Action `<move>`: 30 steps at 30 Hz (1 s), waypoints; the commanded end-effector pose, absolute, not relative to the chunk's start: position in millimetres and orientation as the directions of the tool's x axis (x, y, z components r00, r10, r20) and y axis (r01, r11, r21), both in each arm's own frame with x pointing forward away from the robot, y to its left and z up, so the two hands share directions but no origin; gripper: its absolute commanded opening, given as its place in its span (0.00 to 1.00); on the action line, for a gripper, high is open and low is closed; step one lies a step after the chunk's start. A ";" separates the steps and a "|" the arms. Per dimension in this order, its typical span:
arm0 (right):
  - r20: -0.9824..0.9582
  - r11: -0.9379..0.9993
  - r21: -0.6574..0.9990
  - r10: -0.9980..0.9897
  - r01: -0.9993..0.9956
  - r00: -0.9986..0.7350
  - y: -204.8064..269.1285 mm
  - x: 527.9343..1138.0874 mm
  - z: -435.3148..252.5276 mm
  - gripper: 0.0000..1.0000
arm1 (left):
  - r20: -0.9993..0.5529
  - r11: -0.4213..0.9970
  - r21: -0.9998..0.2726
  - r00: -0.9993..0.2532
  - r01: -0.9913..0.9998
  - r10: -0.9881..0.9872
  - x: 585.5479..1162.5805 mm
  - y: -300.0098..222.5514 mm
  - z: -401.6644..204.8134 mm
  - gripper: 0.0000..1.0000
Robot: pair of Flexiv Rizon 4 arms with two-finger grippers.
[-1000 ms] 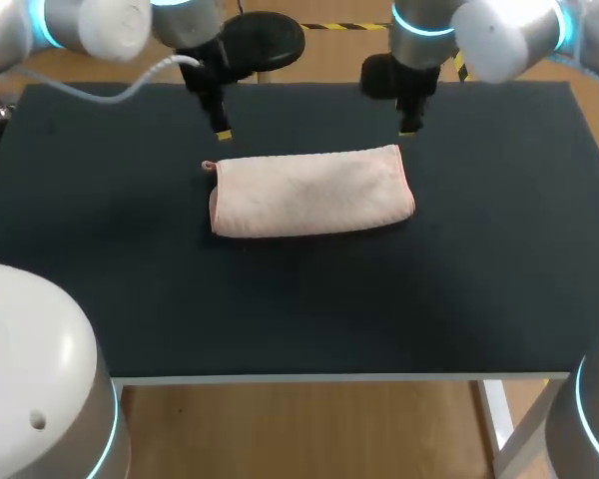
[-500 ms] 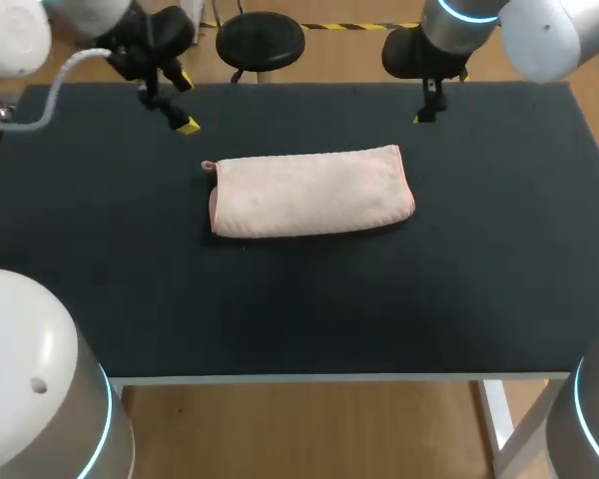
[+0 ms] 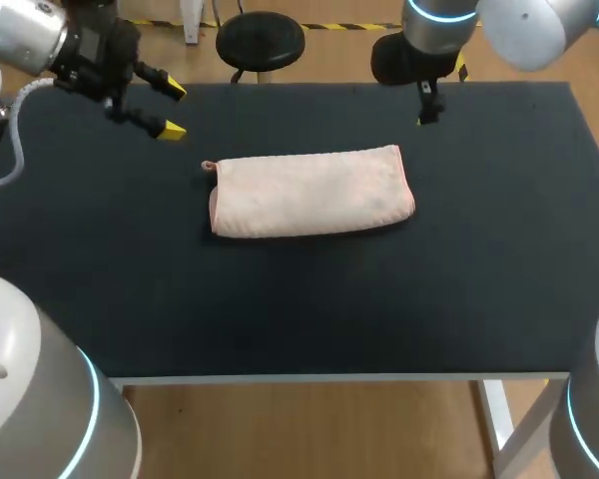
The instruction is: Fold the towel
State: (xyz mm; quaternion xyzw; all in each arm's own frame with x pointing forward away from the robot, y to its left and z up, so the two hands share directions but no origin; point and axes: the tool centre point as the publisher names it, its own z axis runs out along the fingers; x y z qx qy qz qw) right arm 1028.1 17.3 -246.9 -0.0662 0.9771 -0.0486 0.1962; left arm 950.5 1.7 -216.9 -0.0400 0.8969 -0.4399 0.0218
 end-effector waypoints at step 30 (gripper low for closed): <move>0.404 0.160 0.626 0.770 0.763 -0.493 -85.4 1030.7 -260.0 1.00 | -0.005 0.552 -0.833 -0.996 -0.045 -0.090 951.5 2.4 -220.1 1.00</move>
